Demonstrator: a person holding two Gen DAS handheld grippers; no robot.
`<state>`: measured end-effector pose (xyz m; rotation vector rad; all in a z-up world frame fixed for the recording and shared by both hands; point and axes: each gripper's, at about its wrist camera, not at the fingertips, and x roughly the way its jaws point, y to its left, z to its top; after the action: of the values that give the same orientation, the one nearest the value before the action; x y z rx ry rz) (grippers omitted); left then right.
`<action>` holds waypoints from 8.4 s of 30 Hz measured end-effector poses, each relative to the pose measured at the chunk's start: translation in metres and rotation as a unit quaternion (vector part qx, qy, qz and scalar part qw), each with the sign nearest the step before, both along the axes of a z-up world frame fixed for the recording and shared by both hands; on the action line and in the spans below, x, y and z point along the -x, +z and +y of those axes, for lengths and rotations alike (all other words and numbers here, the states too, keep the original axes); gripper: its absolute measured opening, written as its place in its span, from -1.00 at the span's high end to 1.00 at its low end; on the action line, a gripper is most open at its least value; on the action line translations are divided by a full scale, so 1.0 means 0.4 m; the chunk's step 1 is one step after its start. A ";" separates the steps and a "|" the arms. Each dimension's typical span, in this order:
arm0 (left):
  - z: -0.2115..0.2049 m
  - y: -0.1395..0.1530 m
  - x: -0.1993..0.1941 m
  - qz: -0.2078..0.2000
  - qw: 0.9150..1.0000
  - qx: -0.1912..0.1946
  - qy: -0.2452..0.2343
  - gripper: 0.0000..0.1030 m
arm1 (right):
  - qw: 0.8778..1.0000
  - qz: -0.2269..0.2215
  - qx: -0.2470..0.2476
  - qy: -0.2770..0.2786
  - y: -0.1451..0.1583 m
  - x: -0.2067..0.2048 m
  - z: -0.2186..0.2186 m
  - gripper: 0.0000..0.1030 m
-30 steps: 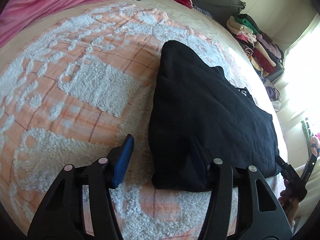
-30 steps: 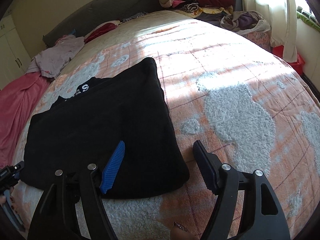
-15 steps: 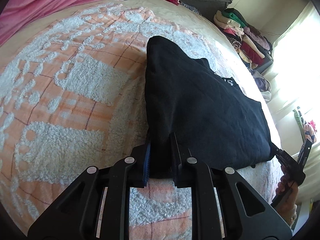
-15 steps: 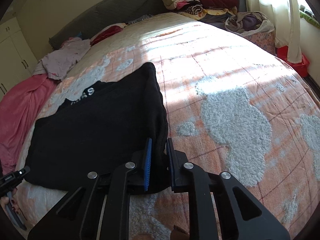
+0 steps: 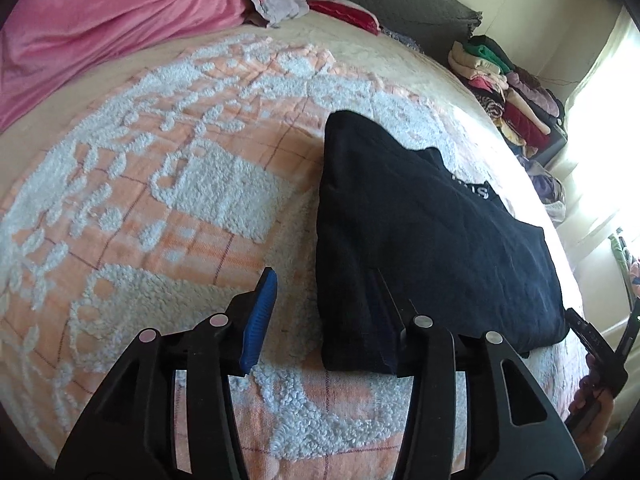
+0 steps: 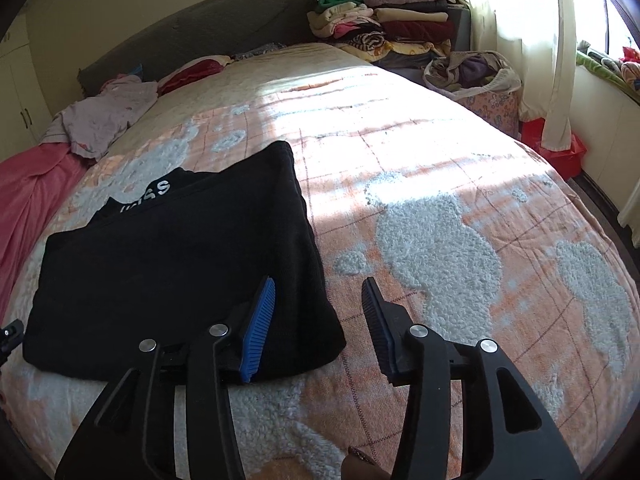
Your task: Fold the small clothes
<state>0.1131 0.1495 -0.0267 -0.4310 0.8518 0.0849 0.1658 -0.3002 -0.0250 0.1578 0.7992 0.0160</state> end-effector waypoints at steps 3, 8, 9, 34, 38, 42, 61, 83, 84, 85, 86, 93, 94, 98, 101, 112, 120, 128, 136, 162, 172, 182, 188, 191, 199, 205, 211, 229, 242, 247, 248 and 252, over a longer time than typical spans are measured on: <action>-0.009 0.046 0.018 -0.043 0.998 -0.038 0.017 0.01 | 1.000 -0.019 0.007 0.019 0.028 0.021 0.027 -0.01; -0.082 0.076 -0.006 -0.048 0.994 -0.092 -0.014 -0.18 | 0.997 -0.024 0.019 0.065 0.041 0.026 0.096 -0.05; -0.108 0.074 -0.019 -0.042 0.994 -0.102 -0.027 -0.24 | 0.997 -0.024 0.021 0.074 0.042 0.024 0.112 -0.06; -0.275 -0.042 -0.211 0.051 0.976 -0.152 -0.146 -0.56 | 0.992 0.036 0.042 0.112 -0.044 -0.043 0.178 -0.47; -0.257 -0.047 -0.202 0.050 0.979 -0.135 -0.144 -0.56 | 0.992 0.035 0.046 0.112 -0.052 -0.032 0.173 -0.47; -0.254 -0.049 -0.201 0.047 0.980 -0.132 -0.143 -0.56 | 0.993 0.036 0.046 0.104 -0.056 -0.029 0.177 -0.47; -0.229 -0.005 -0.174 0.027 0.984 -0.123 -0.127 -0.57 | 0.995 0.033 0.037 0.087 -0.019 -0.009 0.189 -0.56; -0.129 0.046 -0.166 0.005 0.990 -0.126 -0.059 -0.81 | 0.991 -0.001 0.046 0.128 0.055 0.003 0.309 -0.83; -0.125 0.048 -0.166 0.004 0.990 -0.126 -0.056 -0.81 | 0.990 -0.003 0.046 0.132 0.058 0.002 0.318 -0.83; -0.120 0.048 -0.165 0.003 0.991 -0.126 -0.052 -0.81 | 0.989 -0.004 0.047 0.137 0.061 0.002 0.327 -0.83; -0.114 0.048 -0.167 0.005 0.991 -0.127 -0.049 -0.81 | 0.989 -0.006 0.048 0.141 0.063 0.001 0.336 -0.83; -0.080 0.048 -0.171 0.004 0.992 -0.127 -0.029 -0.81 | 0.984 -0.013 0.052 0.170 0.074 0.000 0.401 -0.83; -0.076 0.046 -0.173 0.006 0.991 -0.128 -0.027 -0.81 | 0.983 -0.013 0.053 0.176 0.074 0.000 0.411 -0.83; -0.062 0.044 -0.180 0.009 0.990 -0.137 -0.018 -0.81 | 0.979 -0.014 0.058 0.195 0.073 0.001 0.451 -0.83; -0.049 0.038 -0.186 0.014 0.990 -0.139 -0.013 -0.81 | 0.975 -0.015 0.062 0.214 0.069 0.003 0.483 -0.83; 0.026 0.011 -0.222 0.037 0.993 -0.107 0.012 -0.81 | 0.956 -0.018 0.081 0.282 0.034 0.033 0.588 -0.86; 0.059 -0.011 -0.256 0.054 0.996 -0.072 0.017 -0.81 | 0.935 -0.017 0.109 0.337 -0.011 0.081 0.664 -0.87; 0.061 -0.008 -0.303 0.057 0.996 -0.074 0.003 -0.81 | 0.922 -0.011 0.157 0.353 -0.070 0.095 0.743 -0.90; 0.061 0.002 -0.347 0.059 0.995 -0.082 -0.008 -0.81 | 0.916 -0.029 0.198 0.349 -0.094 0.062 0.794 -0.92; 0.041 -0.040 -0.378 0.075 0.996 0.000 -0.051 -0.81 | 0.934 -0.155 0.148 0.285 -0.010 0.063 0.735 0.59; -0.007 -0.012 -0.367 0.046 0.994 0.057 -0.075 -0.56 | 0.945 -0.160 0.105 0.264 0.015 0.079 0.697 0.77; -0.107 0.067 -0.338 0.009 0.994 0.034 -0.105 0.67 | 0.949 -0.176 0.078 0.251 0.050 0.106 0.638 0.82; -0.173 0.126 -0.319 -0.012 0.994 0.010 -0.110 0.67 | 0.952 -0.186 0.057 0.234 0.085 0.126 0.574 0.83; -0.219 0.153 -0.322 -0.018 0.993 -0.005 -0.117 0.67 | 0.954 -0.191 0.051 0.226 0.099 0.134 0.540 0.83; -0.354 0.206 -0.336 -0.026 0.989 -0.048 -0.139 0.67 | 0.960 -0.200 0.033 0.193 0.125 0.164 0.437 0.84; -0.448 0.204 -0.358 -0.020 0.986 -0.060 -0.157 0.67 | 0.967 -0.190 0.025 0.167 0.126 0.176 0.366 0.84; -0.526 0.179 -0.370 -0.013 0.983 -0.070 -0.168 0.67 | 0.972 -0.175 0.023 0.152 0.109 0.177 0.314 0.84; -0.643 0.098 -0.391 -0.013 0.978 -0.013 -0.207 -0.48 | 0.990 -0.086 -0.049 0.100 0.020 0.101 0.180 0.78; -0.522 0.098 -0.297 -0.060 0.978 0.035 -0.196 -0.48 | 0.986 -0.043 -0.148 0.066 -0.026 0.081 0.099 0.37; -0.474 0.088 -0.287 -0.072 0.978 0.048 -0.187 -0.48 | 0.985 -0.029 -0.163 0.043 -0.034 0.078 0.076 0.36; -0.466 0.076 -0.289 -0.065 0.980 0.041 -0.184 -0.48 | 0.984 -0.027 -0.172 0.041 -0.033 0.075 0.070 0.36; -0.445 0.023 -0.294 -0.035 0.982 0.037 -0.184 -0.48 | 0.980 -0.016 -0.192 0.047 -0.016 0.060 0.055 0.19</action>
<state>0.2306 -0.0284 -0.0174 -0.3385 0.8550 -0.3021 0.1420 -0.2784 -0.0314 0.4841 0.7638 0.2635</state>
